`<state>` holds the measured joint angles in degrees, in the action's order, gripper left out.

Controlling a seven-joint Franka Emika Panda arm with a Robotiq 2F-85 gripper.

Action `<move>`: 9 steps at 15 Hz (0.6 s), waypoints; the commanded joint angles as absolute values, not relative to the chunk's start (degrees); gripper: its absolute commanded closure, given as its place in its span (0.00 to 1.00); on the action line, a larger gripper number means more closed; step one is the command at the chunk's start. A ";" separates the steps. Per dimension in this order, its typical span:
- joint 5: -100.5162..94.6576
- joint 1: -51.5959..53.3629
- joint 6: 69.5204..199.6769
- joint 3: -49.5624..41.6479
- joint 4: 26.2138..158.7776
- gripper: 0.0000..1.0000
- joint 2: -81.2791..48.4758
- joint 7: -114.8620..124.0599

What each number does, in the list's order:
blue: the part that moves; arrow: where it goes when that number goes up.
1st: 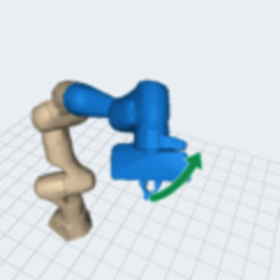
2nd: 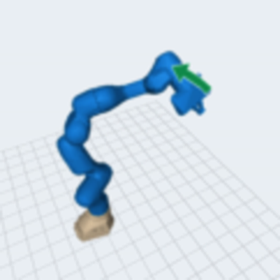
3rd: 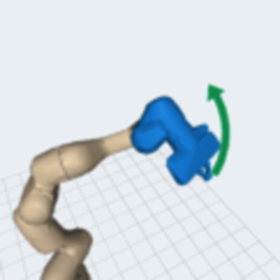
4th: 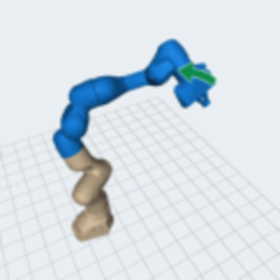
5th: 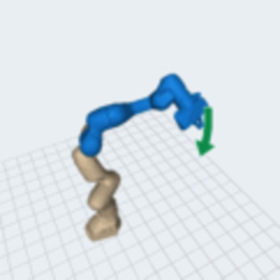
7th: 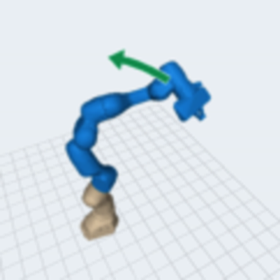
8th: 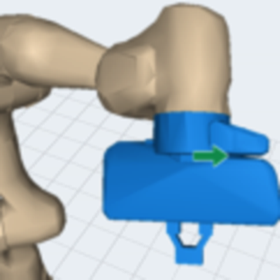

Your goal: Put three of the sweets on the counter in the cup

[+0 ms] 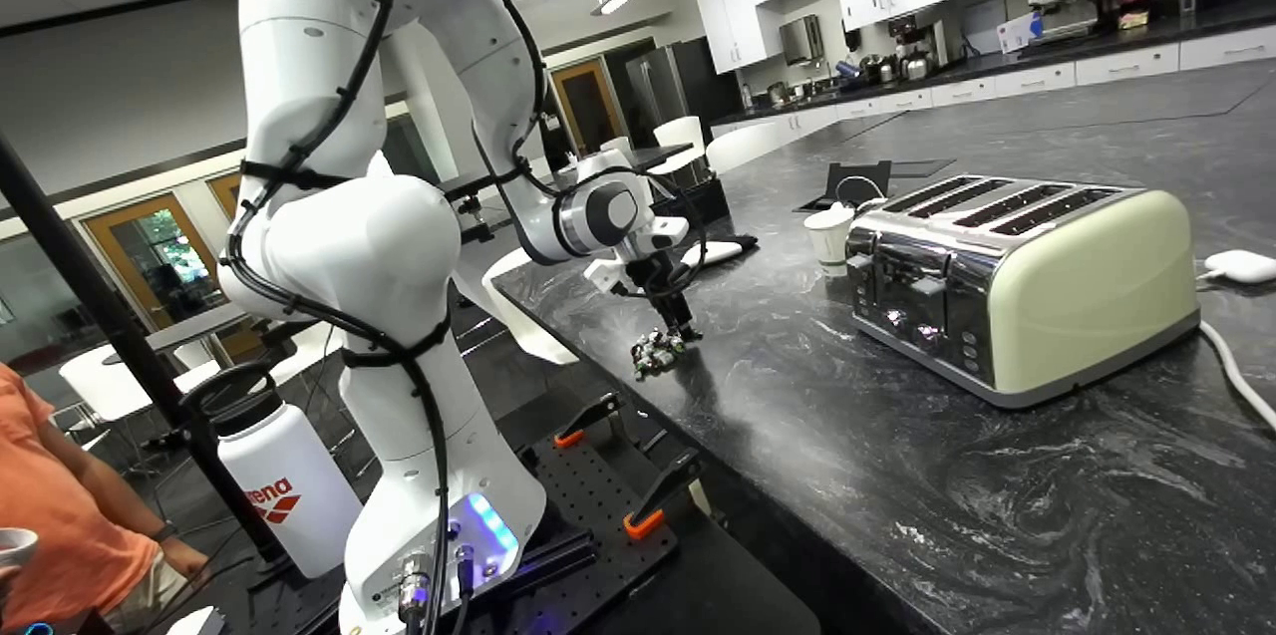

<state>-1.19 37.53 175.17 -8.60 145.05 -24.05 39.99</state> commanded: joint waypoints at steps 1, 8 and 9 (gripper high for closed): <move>0.40 39.61 176.36 -10.16 143.67 0.64 -25.64 39.65; 0.02 42.93 175.39 -13.40 142.68 0.94 -25.23 40.04; -0.41 44.68 175.25 -15.33 142.84 0.94 -24.50 40.51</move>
